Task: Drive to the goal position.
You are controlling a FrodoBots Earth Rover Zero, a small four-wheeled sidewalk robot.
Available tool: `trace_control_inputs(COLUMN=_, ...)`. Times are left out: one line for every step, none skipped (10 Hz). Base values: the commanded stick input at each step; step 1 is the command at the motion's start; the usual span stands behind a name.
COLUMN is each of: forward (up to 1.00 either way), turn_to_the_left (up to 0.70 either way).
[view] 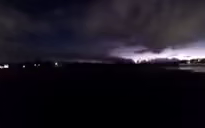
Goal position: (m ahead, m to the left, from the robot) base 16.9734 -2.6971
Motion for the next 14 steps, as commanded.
trace_control_inputs(forward=0.70, turn_to_the_left=0.00)
trace_control_inputs(forward=0.70, turn_to_the_left=0.00)
trace_control_inputs(forward=0.65, turn_to_the_left=0.00)
trace_control_inputs(forward=0.32, turn_to_the_left=0.00)
trace_control_inputs(forward=0.70, turn_to_the_left=0.00)
trace_control_inputs(forward=0.70, turn_to_the_left=0.00)
trace_control_inputs(forward=0.70, turn_to_the_left=0.00)
trace_control_inputs(forward=0.70, turn_to_the_left=0.00)
trace_control_inputs(forward=0.70, turn_to_the_left=0.00)
trace_control_inputs(forward=0.70, turn_to_the_left=0.00)
trace_control_inputs(forward=0.70, turn_to_the_left=0.00)
trace_control_inputs(forward=0.70, turn_to_the_left=0.00)
trace_control_inputs(forward=0.70, turn_to_the_left=0.00)
trace_control_inputs(forward=0.14, turn_to_the_left=0.00)
